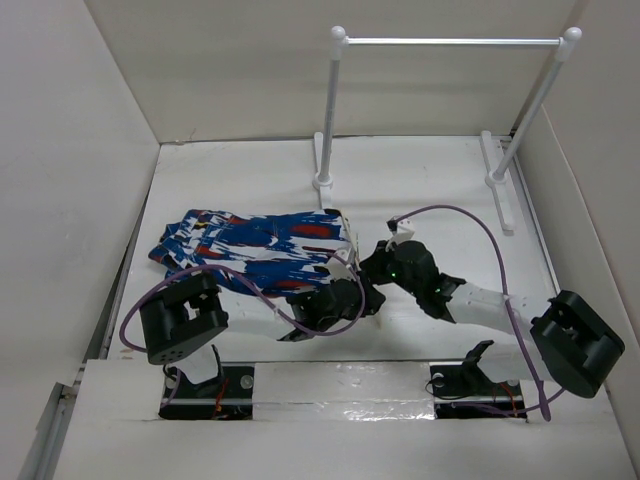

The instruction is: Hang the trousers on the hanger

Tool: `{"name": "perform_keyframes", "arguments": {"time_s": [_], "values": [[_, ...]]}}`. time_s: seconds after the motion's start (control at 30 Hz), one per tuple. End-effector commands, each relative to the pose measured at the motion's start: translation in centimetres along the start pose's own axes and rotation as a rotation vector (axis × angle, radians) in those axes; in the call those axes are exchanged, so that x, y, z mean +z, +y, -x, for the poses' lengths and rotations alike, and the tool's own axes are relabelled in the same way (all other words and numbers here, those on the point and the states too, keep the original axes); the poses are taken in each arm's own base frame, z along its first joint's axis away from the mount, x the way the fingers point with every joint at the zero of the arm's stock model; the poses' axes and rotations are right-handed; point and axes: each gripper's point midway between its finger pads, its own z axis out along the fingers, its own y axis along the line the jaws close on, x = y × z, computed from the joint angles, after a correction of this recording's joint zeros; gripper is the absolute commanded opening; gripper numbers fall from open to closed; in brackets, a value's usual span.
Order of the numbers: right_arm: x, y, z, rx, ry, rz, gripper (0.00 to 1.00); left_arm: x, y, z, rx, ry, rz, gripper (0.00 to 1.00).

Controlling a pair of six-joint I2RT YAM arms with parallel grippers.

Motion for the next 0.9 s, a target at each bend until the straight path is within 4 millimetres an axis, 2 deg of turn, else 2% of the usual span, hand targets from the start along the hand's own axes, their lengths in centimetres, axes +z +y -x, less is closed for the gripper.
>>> {"name": "perform_keyframes", "arguments": {"time_s": [0.0,0.07,0.13,0.17,0.23,0.27,0.3,0.37,0.4,0.47,0.5,0.57,0.67,0.7,0.73,0.77,0.83,0.87], "values": [[-0.1,1.3,2.6,0.009,-0.084,-0.001,0.0,0.2,-0.1,0.8,0.005,-0.036,0.032,0.32],[0.0,1.4,2.1,0.005,-0.073,0.0,0.0,0.0,0.0,0.4,0.002,-0.03,0.036,0.17],[0.0,1.5,1.8,0.006,-0.068,0.001,0.0,0.0,0.5,0.1,0.003,-0.023,0.052,0.09],[-0.1,1.5,1.8,0.007,-0.07,0.001,0.0,-0.1,0.7,0.1,-0.003,-0.02,0.06,0.01],[-0.3,1.8,1.6,0.006,-0.067,0.012,0.0,-0.5,1.5,0.0,-0.004,-0.02,0.08,0.0],[-0.7,2.0,1.9,0.006,-0.076,0.023,0.07,-0.7,1.7,0.0,-0.01,-0.021,0.082,0.0],[-1.0,2.3,1.8,0.003,-0.067,0.04,0.32,-1.1,2.0,0.0,-0.014,-0.024,0.076,0.0],[-1.8,2.7,1.9,-0.027,-0.06,0.069,0.54,-1.6,2.3,0.1,-0.02,-0.03,0.068,0.0],[-2.8,3.0,2.2,-0.04,-0.055,0.085,0.63,-2.0,2.9,-0.1,-0.022,-0.034,0.064,0.0],[-3.8,3.2,2.6,-0.071,-0.063,0.106,0.64,-2.6,3.1,0.4,-0.043,-0.06,0.049,0.0],[-4.8,3.6,3.0,-0.077,-0.079,0.131,0.64,-2.9,3.8,0.2,-0.045,-0.063,0.049,0.0],[-5.4,3.5,3.4,-0.101,-0.096,0.146,0.61,-3.1,4.2,0.3,-0.047,-0.079,0.048,0.0],[-5.6,2.5,4.0,-0.1,-0.117,0.122,0.19,-3.4,5.1,0.6,-0.057,-0.103,0.065,0.0],[-5.4,2.4,3.9,-0.103,-0.112,0.128,0.02,-3.5,5.5,0.6,-0.062,-0.113,0.07,0.0],[-5.2,2.3,4.2,-0.109,-0.112,0.13,0.0,-3.6,5.5,1.0,-0.074,-0.133,0.068,0.0],[-4.6,2.2,3.6,-0.116,-0.086,0.128,0.0,-3.7,5.5,1.2,-0.083,-0.147,0.064,0.0],[-3.6,1.8,4.1,-0.124,-0.089,0.122,0.0,-3.9,5.6,2.0,-0.1,-0.187,0.054,0.0],[-2.8,1.7,3.5,-0.128,-0.05,0.128,0.01,-4.0,5.4,2.3,-0.103,-0.2,0.047,0.0]]}}
